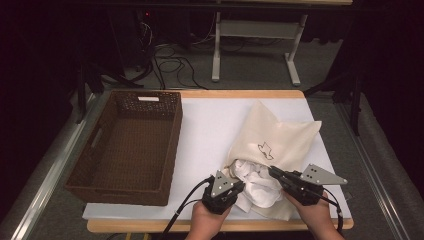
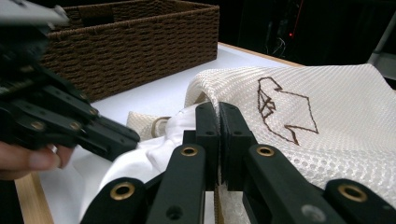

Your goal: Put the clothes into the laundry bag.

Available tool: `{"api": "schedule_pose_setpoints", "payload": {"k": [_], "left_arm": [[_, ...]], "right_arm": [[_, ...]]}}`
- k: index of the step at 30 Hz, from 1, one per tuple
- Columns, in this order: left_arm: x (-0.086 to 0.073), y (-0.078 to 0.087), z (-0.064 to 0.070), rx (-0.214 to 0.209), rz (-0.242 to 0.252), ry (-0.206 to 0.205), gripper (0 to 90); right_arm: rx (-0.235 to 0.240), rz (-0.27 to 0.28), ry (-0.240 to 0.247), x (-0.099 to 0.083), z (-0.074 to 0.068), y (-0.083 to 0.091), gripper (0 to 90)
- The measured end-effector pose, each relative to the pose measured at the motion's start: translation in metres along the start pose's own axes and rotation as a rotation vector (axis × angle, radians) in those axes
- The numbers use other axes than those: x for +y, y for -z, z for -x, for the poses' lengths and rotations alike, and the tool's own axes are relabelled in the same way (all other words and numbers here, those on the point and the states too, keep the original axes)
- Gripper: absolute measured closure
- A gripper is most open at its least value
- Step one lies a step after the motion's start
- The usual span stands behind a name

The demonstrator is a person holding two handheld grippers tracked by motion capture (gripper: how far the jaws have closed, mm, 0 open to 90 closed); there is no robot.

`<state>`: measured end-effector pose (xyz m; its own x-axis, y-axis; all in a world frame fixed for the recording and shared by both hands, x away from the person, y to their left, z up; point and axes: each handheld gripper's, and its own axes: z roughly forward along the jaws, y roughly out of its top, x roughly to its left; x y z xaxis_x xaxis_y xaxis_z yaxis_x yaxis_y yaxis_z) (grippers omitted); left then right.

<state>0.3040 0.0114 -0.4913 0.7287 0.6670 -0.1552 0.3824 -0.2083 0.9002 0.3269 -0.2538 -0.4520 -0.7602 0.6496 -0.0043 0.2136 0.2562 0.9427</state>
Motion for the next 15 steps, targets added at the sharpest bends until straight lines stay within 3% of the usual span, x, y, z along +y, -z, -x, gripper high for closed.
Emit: {"api": "schedule_pose_setpoints", "payload": {"k": [6, 9, 15], "left_arm": [[0.003, -0.026, 0.001, 0.023, -0.02, -0.017, 86.3], [0.005, -0.041, -0.002, 0.041, -0.026, 0.004, 86.2], [0.009, -0.068, -0.008, 0.109, -0.059, 0.004, 85.9]], "right_arm": [[-0.003, -0.007, -0.001, 0.0, -0.001, -0.001, 88.8], [-0.002, -0.006, 0.002, 0.0, -0.001, -0.002, 88.8], [-0.004, -0.001, -0.004, -0.001, 0.001, 0.0, 88.8]]}}
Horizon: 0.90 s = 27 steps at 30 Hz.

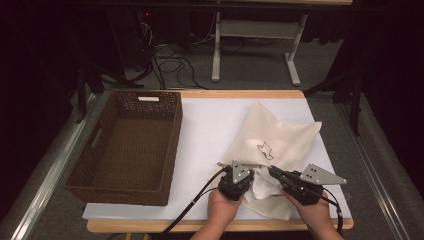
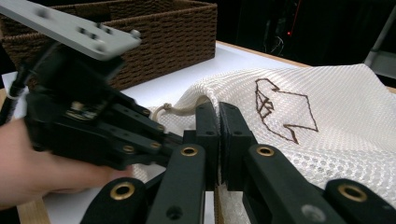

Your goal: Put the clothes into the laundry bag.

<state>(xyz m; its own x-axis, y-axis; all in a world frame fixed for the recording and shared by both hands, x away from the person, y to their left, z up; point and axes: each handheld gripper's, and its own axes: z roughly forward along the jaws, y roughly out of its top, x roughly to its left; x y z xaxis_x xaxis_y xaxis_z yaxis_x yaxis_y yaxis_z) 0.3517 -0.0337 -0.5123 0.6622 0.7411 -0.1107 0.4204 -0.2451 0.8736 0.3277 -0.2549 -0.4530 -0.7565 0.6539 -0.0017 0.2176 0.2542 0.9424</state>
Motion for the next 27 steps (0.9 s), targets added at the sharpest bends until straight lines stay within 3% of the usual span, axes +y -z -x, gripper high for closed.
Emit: {"api": "schedule_pose_setpoints", "payload": {"k": [4, 10, 13, 17, 21, 23, 25, 27], "left_arm": [[0.001, 0.001, -0.001, 0.008, 0.006, 0.004, 84.7], [-0.005, 0.028, -0.003, 0.004, 0.046, -0.01, 69.8], [-0.01, 0.043, -0.006, -0.006, 0.067, 0.016, 66.6], [-0.017, 0.057, -0.009, -0.012, 0.073, 0.053, 55.8], [-0.022, 0.057, -0.003, -0.037, 0.075, 0.084, 36.1], [-0.022, 0.053, 0.005, -0.059, 0.066, 0.047, 26.7], [-0.021, 0.046, 0.013, -0.074, 0.038, 0.019, 23.0], [-0.021, 0.037, 0.015, -0.054, -0.017, 0.025, 21.6]], "right_arm": [[-0.004, 0.005, -0.004, 0.0, 0.002, 0.001, 88.8], [-0.004, 0.003, -0.001, 0.0, 0.002, 0.002, 88.8], [-0.006, 0.001, 0.0, 0.0, 0.001, 0.002, 88.8], [-0.007, 0.001, 0.007, 0.0, 0.001, 0.002, 88.7], [-0.011, 0.001, 0.005, 0.0, 0.001, 0.002, 88.7], [-0.009, -0.001, 0.007, 0.0, 0.001, 0.002, 88.7], [-0.009, -0.002, 0.004, 0.0, 0.001, 0.002, 88.7], [-0.009, -0.004, 0.001, -0.001, 0.001, 0.002, 88.7]]}}
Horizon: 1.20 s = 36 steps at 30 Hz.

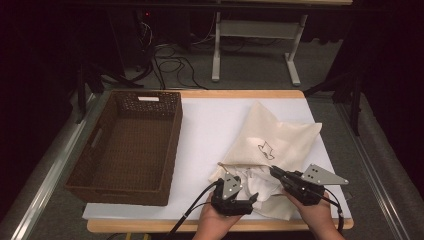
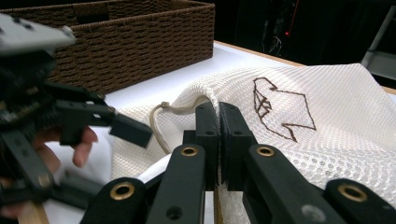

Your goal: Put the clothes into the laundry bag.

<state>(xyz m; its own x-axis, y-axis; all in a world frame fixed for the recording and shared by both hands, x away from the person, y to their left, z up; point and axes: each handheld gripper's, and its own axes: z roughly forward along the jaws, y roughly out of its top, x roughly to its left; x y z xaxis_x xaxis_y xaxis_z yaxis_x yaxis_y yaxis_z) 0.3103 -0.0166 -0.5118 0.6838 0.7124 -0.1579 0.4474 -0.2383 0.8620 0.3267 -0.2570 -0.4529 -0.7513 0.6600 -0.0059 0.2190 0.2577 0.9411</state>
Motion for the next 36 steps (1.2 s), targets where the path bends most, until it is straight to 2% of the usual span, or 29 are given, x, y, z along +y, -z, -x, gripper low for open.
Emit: {"api": "schedule_pose_setpoints", "payload": {"k": [1, 3, 4, 5, 6, 7, 9, 11, 13, 17, 19, 23, 26, 30, 36], "left_arm": [[0.0, -0.005, -0.002, 0.007, -0.039, 0.031, 22.4], [-0.002, -0.015, -0.006, 0.03, -0.135, 0.066, 25.4], [-0.002, -0.015, -0.007, 0.022, -0.145, 0.066, 27.6], [-0.002, -0.014, -0.005, 0.002, -0.145, 0.048, 32.4], [-0.002, -0.015, -0.004, -0.006, -0.17, 0.033, 39.8], [-0.003, -0.015, -0.002, -0.002, -0.167, 0.02, 40.8], [-0.006, -0.011, 0.0, -0.02, -0.174, 0.009, 43.9], [-0.008, -0.009, 0.002, -0.025, -0.171, -0.001, 47.6], [-0.009, -0.008, 0.005, -0.045, -0.168, -0.015, 55.0], [-0.01, -0.009, 0.006, -0.075, -0.157, -0.027, 78.5], [-0.009, -0.009, 0.004, -0.092, -0.149, -0.027, 83.5], [-0.007, -0.008, 0.0, -0.088, -0.114, -0.027, 85.4], [-0.004, -0.005, -0.002, -0.075, -0.061, -0.042, 85.6], [0.0, -0.004, -0.007, -0.064, -0.009, -0.03, 85.8], [0.006, -0.008, -0.012, -0.035, 0.027, -0.013, 85.9]], "right_arm": [[0.0, 0.0, 0.001, 0.0, 0.0, 0.0, 88.7], [0.001, -0.001, 0.003, 0.0, 0.0, 0.0, 88.7], [0.001, -0.001, 0.004, 0.0, 0.0, 0.0, 88.7], [0.001, -0.001, 0.006, 0.0, 0.0, 0.0, 88.7], [0.002, -0.001, 0.006, 0.0, 0.0, 0.0, 88.7], [0.002, -0.001, 0.007, 0.0, 0.0, 0.001, 88.7], [-0.002, 0.0, 0.004, -0.001, 0.001, 0.001, 88.7], [0.0, 0.0, 0.006, 0.0, 0.001, 0.001, 88.7], [0.004, 0.001, 0.007, 0.0, 0.0, 0.001, 88.7], [-0.004, 0.0, 0.008, 0.0, 0.0, 0.001, 88.7], [-0.001, 0.001, 0.008, 0.0, 0.0, 0.001, 88.7], [0.0, 0.001, 0.007, 0.0, 0.001, 0.001, 88.7], [-0.004, 0.002, 0.005, 0.0, 0.0, 0.001, 88.7], [0.003, 0.002, 0.006, 0.0, 0.0, 0.001, 88.7], [-0.002, 0.001, 0.007, 0.0, -0.001, 0.0, 88.7]]}}
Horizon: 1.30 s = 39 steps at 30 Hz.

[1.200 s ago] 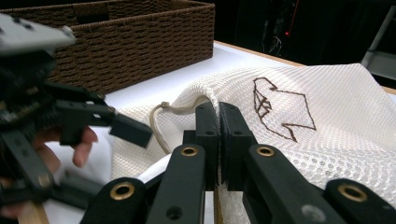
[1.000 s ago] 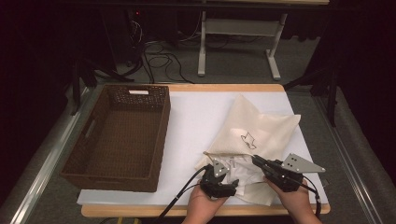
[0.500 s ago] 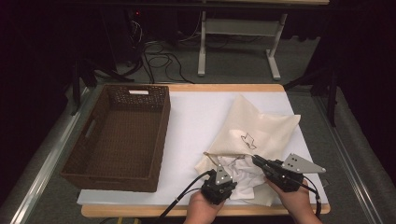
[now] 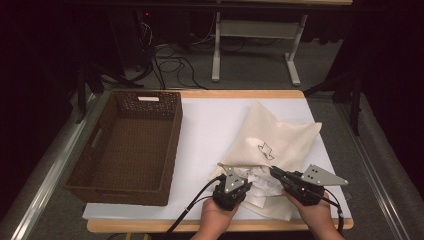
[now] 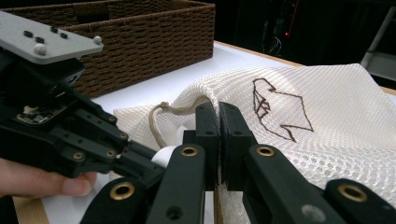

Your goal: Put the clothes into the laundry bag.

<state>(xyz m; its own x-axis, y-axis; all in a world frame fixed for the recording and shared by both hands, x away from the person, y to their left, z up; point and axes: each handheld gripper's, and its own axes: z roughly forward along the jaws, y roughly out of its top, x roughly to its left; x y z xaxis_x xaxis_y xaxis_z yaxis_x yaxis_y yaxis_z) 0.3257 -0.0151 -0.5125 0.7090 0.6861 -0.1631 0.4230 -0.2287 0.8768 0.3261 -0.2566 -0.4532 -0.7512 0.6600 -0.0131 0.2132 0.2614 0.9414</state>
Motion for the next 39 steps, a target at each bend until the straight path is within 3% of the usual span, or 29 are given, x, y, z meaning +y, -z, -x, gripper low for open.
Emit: {"api": "schedule_pose_setpoints", "payload": {"k": [3, 8, 18, 21, 24, 26, 30, 35, 39], "left_arm": [[0.004, -0.007, 0.0, 0.014, 0.013, 0.011, 85.8], [0.013, -0.022, 0.004, 0.041, 0.015, -0.021, 85.8], [0.028, -0.051, 0.01, 0.113, 0.033, -0.04, 85.6], [0.028, -0.058, 0.01, 0.097, 0.009, -0.04, 84.9], [0.023, -0.057, 0.011, 0.092, -0.011, -0.053, 79.8], [0.021, -0.052, 0.01, 0.09, -0.012, -0.035, 70.7], [0.018, -0.039, 0.008, 0.086, -0.002, -0.038, 58.1], [0.009, -0.025, 0.004, 0.067, 0.013, -0.028, 48.6], [0.006, -0.026, 0.001, 0.035, -0.023, -0.017, 42.1]], "right_arm": [[0.0, 0.0, -0.001, 0.0, 0.0, 0.0, 88.7], [-0.003, 0.002, -0.002, 0.0, 0.0, 0.0, 88.7], [-0.008, 0.014, -0.014, -0.001, 0.003, 0.004, 88.7], [-0.011, 0.013, -0.025, -0.001, 0.004, 0.005, 88.7], [-0.008, 0.014, -0.023, -0.002, 0.005, 0.005, 88.7], [-0.008, 0.01, -0.023, -0.002, 0.005, 0.005, 88.7], [-0.005, 0.012, -0.014, -0.001, 0.004, 0.004, 88.7], [-0.002, 0.009, -0.019, -0.002, 0.003, 0.003, 88.7], [0.0, 0.006, -0.015, -0.002, 0.002, 0.002, 88.7]]}}
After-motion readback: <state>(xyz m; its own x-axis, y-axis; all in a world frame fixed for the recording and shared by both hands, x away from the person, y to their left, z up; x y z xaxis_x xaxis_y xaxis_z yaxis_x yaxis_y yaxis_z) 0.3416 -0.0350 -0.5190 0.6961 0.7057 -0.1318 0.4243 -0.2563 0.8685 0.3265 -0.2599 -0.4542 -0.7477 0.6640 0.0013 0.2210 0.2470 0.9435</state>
